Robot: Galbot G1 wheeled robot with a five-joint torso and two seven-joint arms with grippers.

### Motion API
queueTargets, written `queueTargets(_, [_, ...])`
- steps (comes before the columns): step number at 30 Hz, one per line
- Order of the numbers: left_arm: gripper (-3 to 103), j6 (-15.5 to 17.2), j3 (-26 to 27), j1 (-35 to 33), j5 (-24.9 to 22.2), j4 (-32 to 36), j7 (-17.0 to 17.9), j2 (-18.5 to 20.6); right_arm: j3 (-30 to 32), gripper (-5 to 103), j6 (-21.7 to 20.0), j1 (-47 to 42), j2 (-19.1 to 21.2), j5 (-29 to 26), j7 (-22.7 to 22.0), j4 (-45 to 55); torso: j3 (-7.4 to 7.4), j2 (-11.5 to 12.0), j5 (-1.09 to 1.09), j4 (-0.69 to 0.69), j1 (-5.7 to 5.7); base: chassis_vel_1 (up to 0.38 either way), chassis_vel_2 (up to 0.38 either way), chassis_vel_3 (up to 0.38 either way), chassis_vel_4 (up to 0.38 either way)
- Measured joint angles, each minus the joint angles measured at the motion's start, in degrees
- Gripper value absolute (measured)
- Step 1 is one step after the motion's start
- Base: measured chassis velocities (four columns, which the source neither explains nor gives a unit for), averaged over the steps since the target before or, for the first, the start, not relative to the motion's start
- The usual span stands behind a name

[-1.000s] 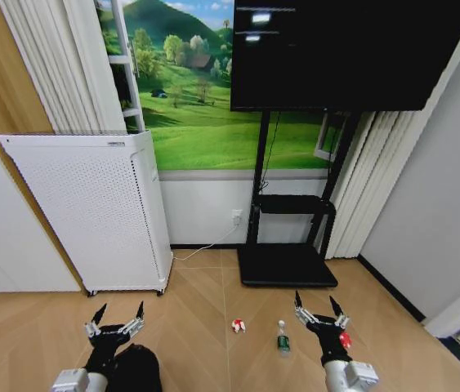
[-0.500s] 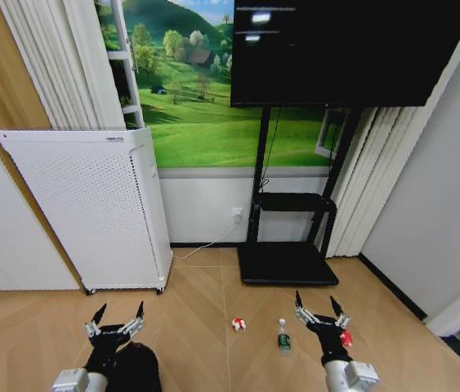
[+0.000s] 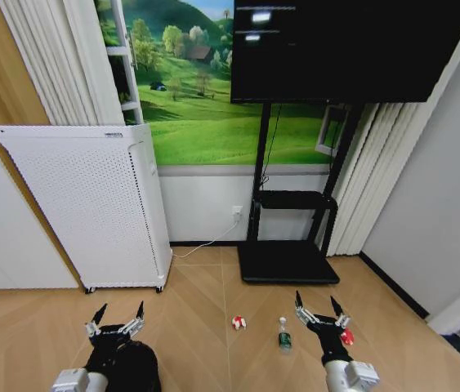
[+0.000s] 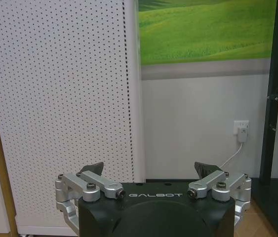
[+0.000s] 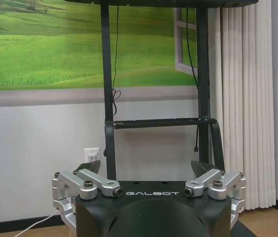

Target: Pick up the trash bin and place the garbage on the floor into it.

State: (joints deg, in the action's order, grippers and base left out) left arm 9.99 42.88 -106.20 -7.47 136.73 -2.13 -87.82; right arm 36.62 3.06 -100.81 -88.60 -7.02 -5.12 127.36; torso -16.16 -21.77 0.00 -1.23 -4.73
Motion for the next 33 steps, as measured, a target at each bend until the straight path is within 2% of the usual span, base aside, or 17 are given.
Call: queueTargets(33, [100, 0.08, 0.06, 0.08, -0.16, -0.04, 0.05, 0.04, 0.13, 100, -0.05, 0.14, 0.12, -0.18, -0.04, -0.12, 3.74, 5.66, 0.0, 0.0, 1.92, 0.0, 0.0, 0.0, 0.0])
